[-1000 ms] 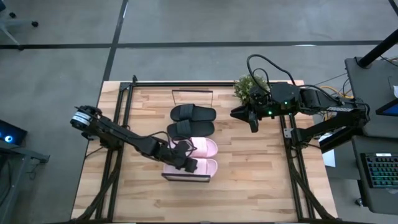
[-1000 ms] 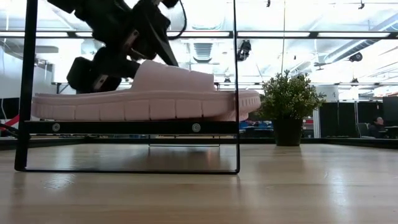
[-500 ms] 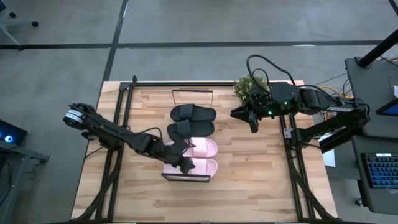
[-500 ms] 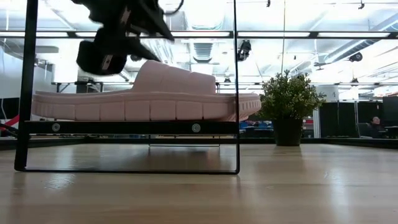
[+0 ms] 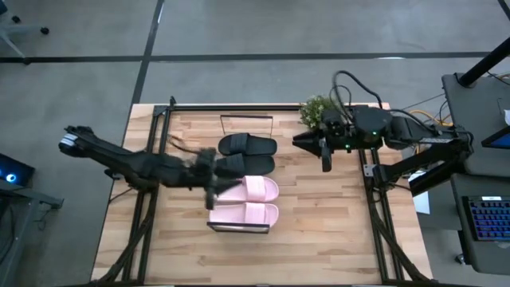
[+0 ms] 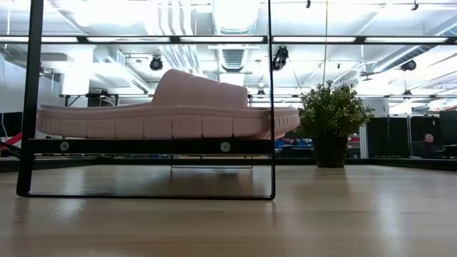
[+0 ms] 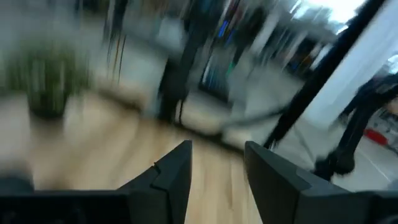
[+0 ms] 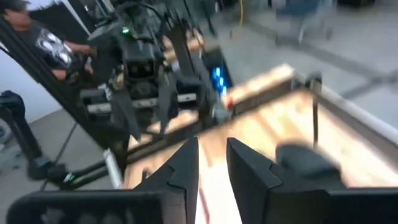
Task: Pick and place slides into the shelf
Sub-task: Return to Home Position
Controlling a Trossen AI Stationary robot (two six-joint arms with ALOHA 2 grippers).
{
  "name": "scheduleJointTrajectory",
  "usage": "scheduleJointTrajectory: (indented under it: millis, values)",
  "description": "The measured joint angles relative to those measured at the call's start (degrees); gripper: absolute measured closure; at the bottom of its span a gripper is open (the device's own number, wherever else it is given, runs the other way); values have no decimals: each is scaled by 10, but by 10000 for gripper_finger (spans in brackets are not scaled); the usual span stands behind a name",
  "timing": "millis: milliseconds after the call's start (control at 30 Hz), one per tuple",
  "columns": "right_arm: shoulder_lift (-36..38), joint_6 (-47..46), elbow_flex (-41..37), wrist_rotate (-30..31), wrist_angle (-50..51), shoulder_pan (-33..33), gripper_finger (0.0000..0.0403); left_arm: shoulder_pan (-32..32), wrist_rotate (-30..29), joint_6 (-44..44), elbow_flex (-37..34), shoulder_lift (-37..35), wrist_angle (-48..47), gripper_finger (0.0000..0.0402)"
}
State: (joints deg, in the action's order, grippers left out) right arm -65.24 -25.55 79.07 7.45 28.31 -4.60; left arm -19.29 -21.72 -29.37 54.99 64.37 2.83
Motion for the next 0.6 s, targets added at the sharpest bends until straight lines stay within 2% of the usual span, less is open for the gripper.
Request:
scheduleJointTrajectory:
  millis: [200, 433, 500, 600]
  values:
    - [-11, 116, 0, 72, -109, -48, 335, 3, -28, 222, 2, -74, 137, 269]
    - [-10, 166, -1, 81, -117, -66, 338, 3, -47, 381, 10, -150, 135, 273]
    - [-6, 168, -1, 81, -112, -65, 343, 3, -60, 400, 8, -175, 113, 287]
    - [8, 177, -1, 81, -101, -65, 353, 3, -59, 406, 9, -219, 53, 332]
